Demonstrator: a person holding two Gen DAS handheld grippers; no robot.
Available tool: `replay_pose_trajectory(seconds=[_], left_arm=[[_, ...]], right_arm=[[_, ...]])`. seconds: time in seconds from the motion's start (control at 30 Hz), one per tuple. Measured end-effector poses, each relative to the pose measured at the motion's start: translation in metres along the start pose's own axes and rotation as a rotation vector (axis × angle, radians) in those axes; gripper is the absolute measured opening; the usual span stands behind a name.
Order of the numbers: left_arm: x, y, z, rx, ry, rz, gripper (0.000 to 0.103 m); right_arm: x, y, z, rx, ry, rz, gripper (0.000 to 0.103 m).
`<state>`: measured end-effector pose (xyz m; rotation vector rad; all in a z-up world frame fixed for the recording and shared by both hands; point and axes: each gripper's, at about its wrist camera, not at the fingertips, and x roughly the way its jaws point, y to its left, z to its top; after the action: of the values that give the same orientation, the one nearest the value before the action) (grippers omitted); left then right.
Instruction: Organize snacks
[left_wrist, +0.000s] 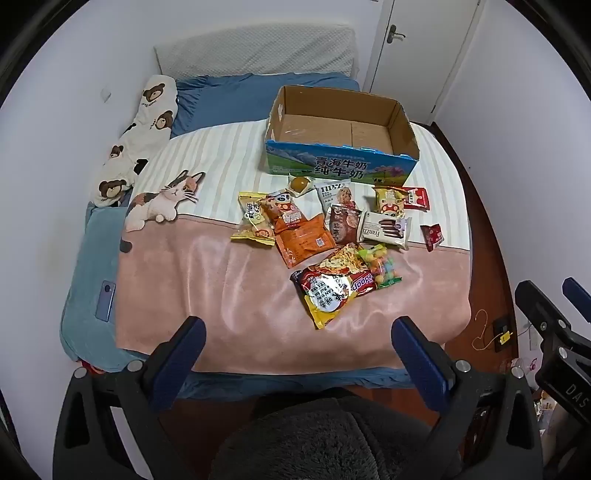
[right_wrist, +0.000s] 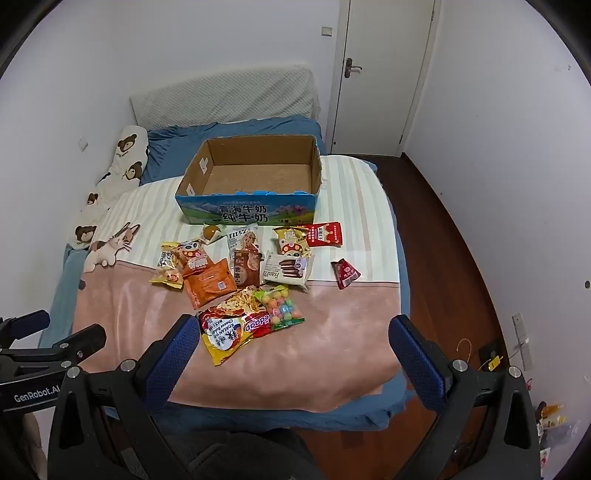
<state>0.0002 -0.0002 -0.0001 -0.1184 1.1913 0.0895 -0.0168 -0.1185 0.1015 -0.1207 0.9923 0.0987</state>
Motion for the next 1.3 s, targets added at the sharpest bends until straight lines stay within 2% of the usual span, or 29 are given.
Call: replay_pose_trajectory(seconds=[0.23, 1.3], left_arm=[[-0.006, 0.000, 0.003, -0.004, -0.001, -0.022, 0.103], [-0.009, -0.025, 0.002, -0.005, -0.018, -0.017, 0.103]], right_arm=[[-0.001, -0.002, -0.001, -0.004, 0.002, -0.006, 0.103], [-0.001, -0.013, -0.006, 0.006, 0.006, 0.007, 0.103]])
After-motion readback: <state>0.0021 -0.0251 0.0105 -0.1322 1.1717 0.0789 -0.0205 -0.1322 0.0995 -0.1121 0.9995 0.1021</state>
